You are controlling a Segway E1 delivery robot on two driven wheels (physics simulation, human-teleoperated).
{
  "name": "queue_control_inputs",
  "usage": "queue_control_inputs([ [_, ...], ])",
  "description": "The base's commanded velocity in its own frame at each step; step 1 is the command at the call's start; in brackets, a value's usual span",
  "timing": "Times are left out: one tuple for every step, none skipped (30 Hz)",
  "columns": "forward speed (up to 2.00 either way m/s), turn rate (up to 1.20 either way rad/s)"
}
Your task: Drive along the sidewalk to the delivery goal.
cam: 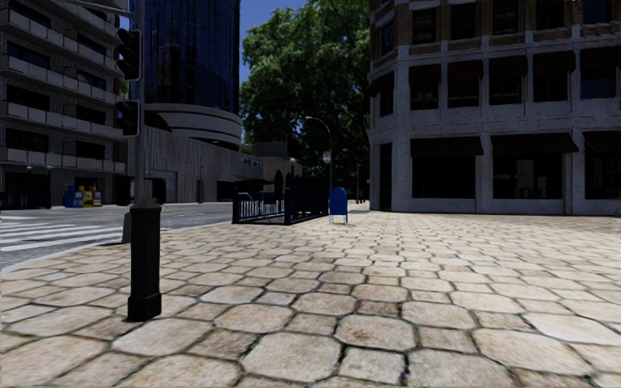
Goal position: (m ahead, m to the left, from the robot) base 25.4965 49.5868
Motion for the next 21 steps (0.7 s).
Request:
queue_control_inputs([
  [2.00,-0.39],
  [2.00,-0.39],
  [2.00,-0.39],
  [2.00,-0.39],
  [2.00,-0.39],
  [2.00,-0.39],
  [2.00,-0.35],
  [2.00,-0.23],
  [2.00,-0.23],
  [2.00,-0.01],
  [2.00,0.00],
  [2.00,0.00],
  [2.00,0.00],
  [2.00,0.00],
  [2.00,0.00],
  [2.00,0.00],
  [2.00,0.00],
  [2.00,0.00],
  [2.00,0.00],
  [2.00,0.00],
  [2.00,0.00],
])
